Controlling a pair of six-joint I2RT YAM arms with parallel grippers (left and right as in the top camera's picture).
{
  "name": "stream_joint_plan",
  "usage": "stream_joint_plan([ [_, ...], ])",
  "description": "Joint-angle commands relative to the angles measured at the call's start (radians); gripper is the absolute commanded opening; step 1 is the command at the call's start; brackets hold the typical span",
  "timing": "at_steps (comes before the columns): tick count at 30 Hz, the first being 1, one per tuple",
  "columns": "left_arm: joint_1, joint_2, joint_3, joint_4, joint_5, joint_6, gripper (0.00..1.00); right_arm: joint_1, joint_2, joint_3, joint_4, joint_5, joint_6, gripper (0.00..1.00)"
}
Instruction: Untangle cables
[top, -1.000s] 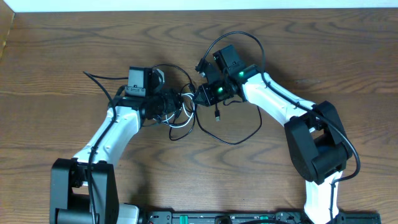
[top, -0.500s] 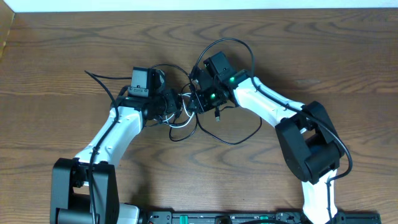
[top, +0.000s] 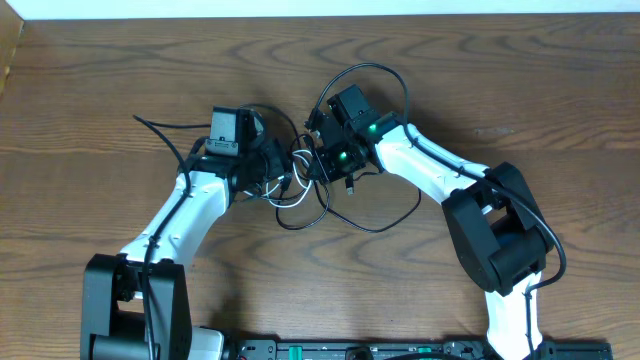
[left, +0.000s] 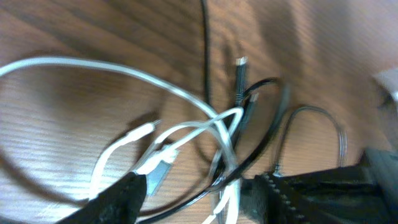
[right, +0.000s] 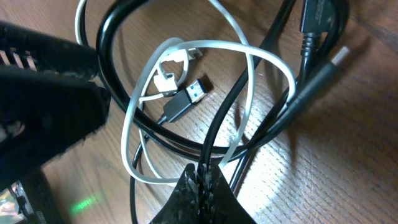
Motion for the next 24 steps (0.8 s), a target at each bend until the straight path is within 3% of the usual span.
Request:
stream_joint_plan([
  [1,0.005,0.010,-0.005,0.023,0.075,-0.009,0.66,0.004,0.009,0.003,-0.002,-0.003,-0.003,0.01],
  [17,0.002,0.075,-0.016,0.067,0.014,-0.052,0.61,0.004,0.009,0.003,-0.001,-0.003,-0.003,0.01],
  [24,0.002,0.084,-0.016,0.082,-0.009,-0.051,0.46,0.004,0.009,0.003,0.002,-0.003,-0.003,0.01],
])
